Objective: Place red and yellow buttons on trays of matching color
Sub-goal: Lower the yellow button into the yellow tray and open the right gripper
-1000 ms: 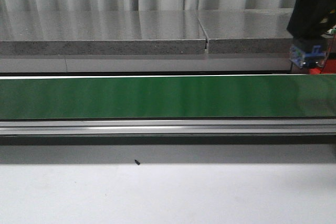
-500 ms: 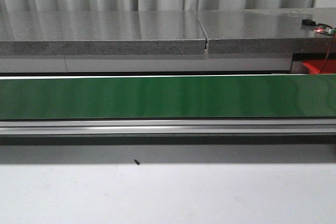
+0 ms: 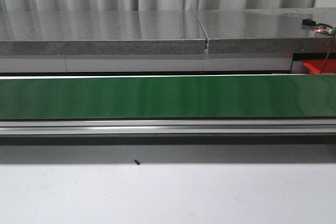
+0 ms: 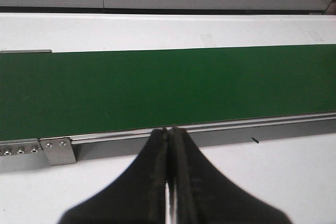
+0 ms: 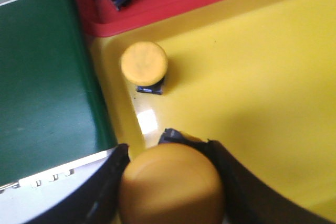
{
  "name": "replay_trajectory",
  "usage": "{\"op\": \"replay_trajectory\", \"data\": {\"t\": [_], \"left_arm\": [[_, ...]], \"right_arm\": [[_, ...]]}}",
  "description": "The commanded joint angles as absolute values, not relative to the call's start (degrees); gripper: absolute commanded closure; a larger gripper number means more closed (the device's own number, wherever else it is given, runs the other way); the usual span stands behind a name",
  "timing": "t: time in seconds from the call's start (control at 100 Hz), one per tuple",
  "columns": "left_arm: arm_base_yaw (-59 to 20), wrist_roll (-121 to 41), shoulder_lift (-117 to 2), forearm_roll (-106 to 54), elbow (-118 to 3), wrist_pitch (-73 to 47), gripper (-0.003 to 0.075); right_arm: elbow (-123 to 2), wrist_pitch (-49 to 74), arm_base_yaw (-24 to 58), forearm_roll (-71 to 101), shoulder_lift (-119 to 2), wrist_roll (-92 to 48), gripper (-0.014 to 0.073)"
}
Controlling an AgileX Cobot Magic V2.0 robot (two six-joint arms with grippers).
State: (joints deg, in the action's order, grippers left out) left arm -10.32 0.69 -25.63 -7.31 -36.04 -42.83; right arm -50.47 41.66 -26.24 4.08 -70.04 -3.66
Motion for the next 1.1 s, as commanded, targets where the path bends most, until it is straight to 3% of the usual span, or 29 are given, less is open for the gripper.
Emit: {"op": "replay_trajectory", "data": {"t": [0.0, 0.21, 0.74, 0.84, 0.97, 1.09], "left_arm": [[-10.8, 1.0, -25.9, -8.3, -37.7, -38.9, 0.0739], [-10.8, 1.0, -25.9, -8.3, -37.7, -38.9, 0.0739], [-10.8, 1.0, -25.9, -8.3, -37.7, -38.9, 0.0739], [-10.8, 1.0, -25.9, -8.3, -37.7, -38.9, 0.0739], [-10.8, 1.0, -25.9, -8.3, -37.7, -38.9, 0.0739], [-10.8, 1.0, -25.9, -8.3, -37.7, -38.9, 0.0739]], "right_arm": [[-48.6, 34.5, -26.9, 5.6, -69.2, -3.4, 0.0487], [-44.2, 26.8, -27.0, 7.9, -74.4, -3.3, 0.0487], [-44.1, 23.6, -26.9, 9.1, -83.2, -3.3, 0.0463], [-44.1, 24.2, -26.8, 9.1, -83.6, -3.3, 0.0391], [-44.1, 24.0, -26.8, 9.2, -83.6, -3.3, 0.0157], [-44.1, 24.1, -26.8, 9.2, -83.3, -3.3, 0.0021]]}}
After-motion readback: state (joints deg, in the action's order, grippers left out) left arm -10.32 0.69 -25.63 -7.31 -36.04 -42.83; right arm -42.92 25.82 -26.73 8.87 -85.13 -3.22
